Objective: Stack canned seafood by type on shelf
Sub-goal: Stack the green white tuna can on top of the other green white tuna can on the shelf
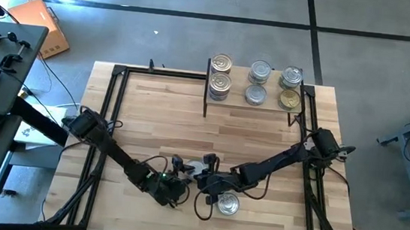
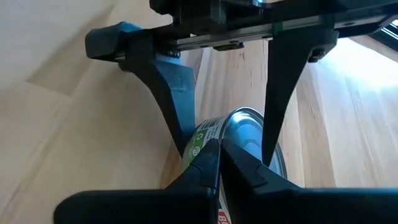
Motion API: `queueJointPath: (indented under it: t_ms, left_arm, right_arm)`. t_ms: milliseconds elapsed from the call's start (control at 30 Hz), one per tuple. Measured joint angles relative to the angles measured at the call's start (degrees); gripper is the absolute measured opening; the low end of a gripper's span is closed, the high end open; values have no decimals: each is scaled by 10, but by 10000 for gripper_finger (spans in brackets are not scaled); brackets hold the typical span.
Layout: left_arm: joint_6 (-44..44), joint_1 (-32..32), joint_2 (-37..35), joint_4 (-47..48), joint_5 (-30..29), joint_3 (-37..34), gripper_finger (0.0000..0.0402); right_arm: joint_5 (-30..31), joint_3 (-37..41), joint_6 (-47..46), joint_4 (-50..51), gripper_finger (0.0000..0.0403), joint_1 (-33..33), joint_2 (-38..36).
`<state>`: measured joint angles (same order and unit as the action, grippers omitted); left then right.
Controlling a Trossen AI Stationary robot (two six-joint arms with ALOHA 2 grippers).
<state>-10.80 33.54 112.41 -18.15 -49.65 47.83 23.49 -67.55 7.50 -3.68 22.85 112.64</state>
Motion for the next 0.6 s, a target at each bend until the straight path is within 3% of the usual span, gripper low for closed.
queueJointPath:
  t_ms: [400,500,600]
  left_arm:
    - [16,4,2,-14,-13,-2,137]
    - [20,6,2,-17,-15,-1,134]
    - [22,12,3,-25,-22,-2,140]
  right_arm:
    - [3,0,-10,-27,4,0,-4]
    - [0,0,-17,-22,32,0,-20]
    - [1,-1,-23,1,85,1,-48]
